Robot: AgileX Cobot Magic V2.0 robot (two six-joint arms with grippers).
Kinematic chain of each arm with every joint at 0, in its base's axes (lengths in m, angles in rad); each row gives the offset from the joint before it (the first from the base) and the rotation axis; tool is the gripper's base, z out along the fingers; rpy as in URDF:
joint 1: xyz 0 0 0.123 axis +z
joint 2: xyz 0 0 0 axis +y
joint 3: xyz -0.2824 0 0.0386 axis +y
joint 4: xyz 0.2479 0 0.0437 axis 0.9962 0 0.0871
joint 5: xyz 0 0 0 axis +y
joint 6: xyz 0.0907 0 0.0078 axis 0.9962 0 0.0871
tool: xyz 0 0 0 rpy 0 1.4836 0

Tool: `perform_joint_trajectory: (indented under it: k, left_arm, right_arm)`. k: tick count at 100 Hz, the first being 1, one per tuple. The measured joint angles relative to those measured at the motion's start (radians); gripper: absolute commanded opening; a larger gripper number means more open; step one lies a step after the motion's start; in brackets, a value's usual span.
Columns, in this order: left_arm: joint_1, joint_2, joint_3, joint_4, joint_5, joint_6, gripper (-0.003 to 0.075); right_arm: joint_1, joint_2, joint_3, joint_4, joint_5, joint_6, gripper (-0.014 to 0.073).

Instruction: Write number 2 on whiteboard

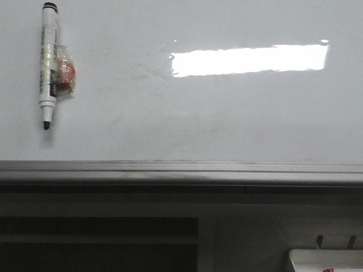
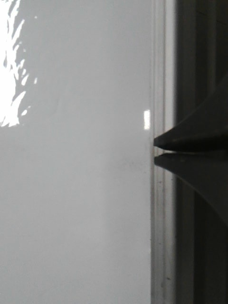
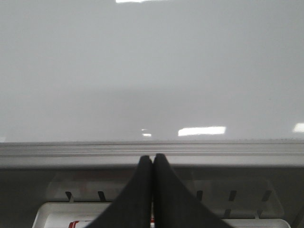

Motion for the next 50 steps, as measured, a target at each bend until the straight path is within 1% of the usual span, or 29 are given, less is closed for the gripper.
perform_joint_trajectory:
  k: [18,28,35,50]
  left_arm:
    - [0.000,0.000,0.000,-0.015,-0.145,0.000,-0.0020]
    - [0.000,0.000,0.000,-0.017,-0.179,0.000,-0.0020]
    - [0.000,0.000,0.000,-0.019,-0.190,0.000,-0.0020]
    - [0.000,0.000,0.000,-0.019,-0.194,0.000,-0.0020]
  right_arm:
    - [0.000,0.000,0.000,0.000,0.000,0.000,-0.0071]
    - [0.000,0.000,0.000,0.001,-0.034,0.000,-0.0071]
    - [0.000,0.000,0.000,0.002,-0.105,0.000,-0.0071]
    - [0.000,0.000,0.000,0.002,-0.322,0.000,-0.0071]
